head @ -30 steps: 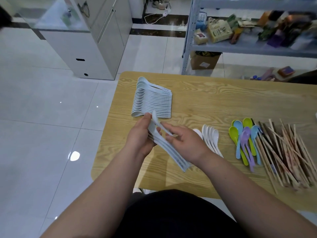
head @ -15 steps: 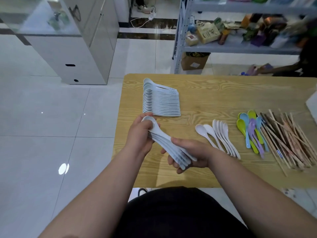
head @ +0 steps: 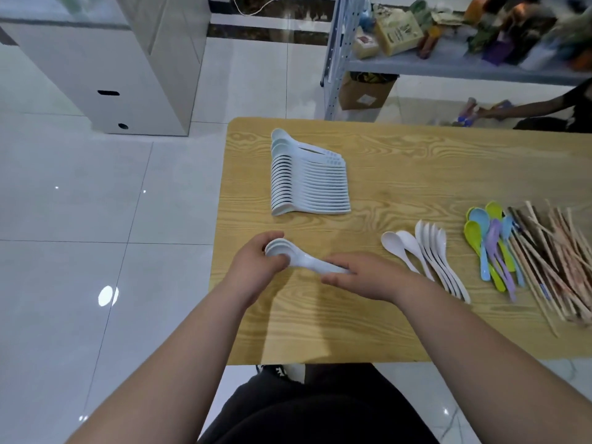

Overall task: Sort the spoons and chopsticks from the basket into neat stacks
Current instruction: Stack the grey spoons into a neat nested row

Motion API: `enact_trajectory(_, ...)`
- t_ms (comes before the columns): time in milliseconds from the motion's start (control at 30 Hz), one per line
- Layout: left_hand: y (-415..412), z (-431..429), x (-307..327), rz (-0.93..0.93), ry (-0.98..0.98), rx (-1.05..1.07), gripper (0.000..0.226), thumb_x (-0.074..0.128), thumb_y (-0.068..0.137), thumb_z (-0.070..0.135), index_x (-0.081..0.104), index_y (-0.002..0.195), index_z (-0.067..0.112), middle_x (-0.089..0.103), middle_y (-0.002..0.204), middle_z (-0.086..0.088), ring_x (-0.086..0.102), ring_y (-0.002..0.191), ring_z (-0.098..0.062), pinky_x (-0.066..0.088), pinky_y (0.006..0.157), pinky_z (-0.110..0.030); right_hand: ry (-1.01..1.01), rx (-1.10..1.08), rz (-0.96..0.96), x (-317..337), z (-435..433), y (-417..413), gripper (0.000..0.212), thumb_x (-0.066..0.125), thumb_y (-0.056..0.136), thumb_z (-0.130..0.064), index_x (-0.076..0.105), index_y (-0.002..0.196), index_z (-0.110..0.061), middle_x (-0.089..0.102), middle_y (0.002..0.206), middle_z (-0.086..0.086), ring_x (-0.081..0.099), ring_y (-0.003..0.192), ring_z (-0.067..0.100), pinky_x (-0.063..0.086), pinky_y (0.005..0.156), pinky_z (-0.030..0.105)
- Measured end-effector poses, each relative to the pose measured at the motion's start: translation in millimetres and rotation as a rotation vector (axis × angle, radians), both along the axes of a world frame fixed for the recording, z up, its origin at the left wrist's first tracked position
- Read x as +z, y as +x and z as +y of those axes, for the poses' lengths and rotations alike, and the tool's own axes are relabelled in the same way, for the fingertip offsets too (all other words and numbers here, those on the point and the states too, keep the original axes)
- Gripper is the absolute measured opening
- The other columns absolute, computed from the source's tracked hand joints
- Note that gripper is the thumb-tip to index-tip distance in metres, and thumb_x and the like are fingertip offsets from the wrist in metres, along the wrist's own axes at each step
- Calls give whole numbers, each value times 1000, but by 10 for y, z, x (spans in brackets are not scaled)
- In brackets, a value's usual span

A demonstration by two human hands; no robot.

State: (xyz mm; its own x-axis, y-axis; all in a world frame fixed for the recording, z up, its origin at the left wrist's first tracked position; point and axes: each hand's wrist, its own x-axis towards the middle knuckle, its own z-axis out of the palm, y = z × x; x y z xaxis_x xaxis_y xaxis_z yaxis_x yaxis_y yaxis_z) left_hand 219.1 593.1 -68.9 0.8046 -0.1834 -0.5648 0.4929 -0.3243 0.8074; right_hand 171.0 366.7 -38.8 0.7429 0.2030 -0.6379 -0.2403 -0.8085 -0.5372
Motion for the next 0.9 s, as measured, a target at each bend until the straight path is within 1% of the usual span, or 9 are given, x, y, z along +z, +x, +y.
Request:
enact_trajectory(133,106,-123,-277,-239,157,-88,31,72,82,15,64,101,38,69,100,17,63,87,4,45,71,-10,-228,215,-258,-466,-167,196,46,49,97,-57,51,137,-35,58,117,-7,58,105,19,50,83,39)
enact_trajectory(233,170,-202,-511,-394,212,-127,35,70,81,6,61,98,36,63,99,17,60,92,3,42,73,-7,-282,259,-401,-795,-244,329,54,49,98,-54,46,145,-29,53,122,0,58,104,23,45,75,34)
enact_trajectory(300,199,-237,-652,-437,235,-114,34,67,82,5,61,100,34,60,100,17,58,94,1,42,76,-7,-289,297,-543,-997,-283,373,55,48,97,-54,48,144,-27,55,111,3,58,94,25,39,68,31)
enact_trajectory(400,220,-267,-856,-519,307,-110,32,67,83,4,62,108,23,55,104,19,55,99,-4,45,85,-16,-275,279,-759,-1314,-323,343,53,46,94,-51,55,142,-31,56,96,5,56,81,26,46,68,36)
enact_trajectory(500,199,-286,-1032,-693,376,-126,38,69,78,-7,60,112,10,50,105,17,46,101,-4,41,91,-17,-249,259,-901,-1576,-352,264,48,52,97,-45,54,144,-35,56,105,8,54,91,26,47,78,40)
enact_trajectory(600,208,-315,-1105,-721,406,-119,45,70,79,-4,57,118,14,48,114,0,45,104,-4,38,96,-13,-242,235,-1009,-1653,-373,264,48,60,95,-36,56,143,-32,59,112,10,52,101,26,45,87,42)
enact_trajectory(667,261,-333,-1130,-736,444,-120,48,72,79,1,56,120,19,48,115,-5,49,106,-14,41,96,-21,-243,220,-1055,-1656,-374,328,46,63,95,-31,59,141,-28,59,120,14,53,112,30,45,96,45)
enact_trajectory(767,361,-384,-1140,-797,550,-112,51,77,76,6,58,121,21,47,112,-7,43,107,-24,37,96,-28,-254,226,-1054,-1670,-391,481,43,64,96,-26,61,139,-25,49,138,19,45,135,40,39,108,56)
enact_trajectory(900,582,-454,-1106,-923,727,-173,61,79,73,25,59,130,19,40,116,-7,41,109,-30,38,99,-43,-211,221,-989,-1708,-409,683,41,63,99,-22,60,140,-24,46,148,24,26,146,50,36,108,65)
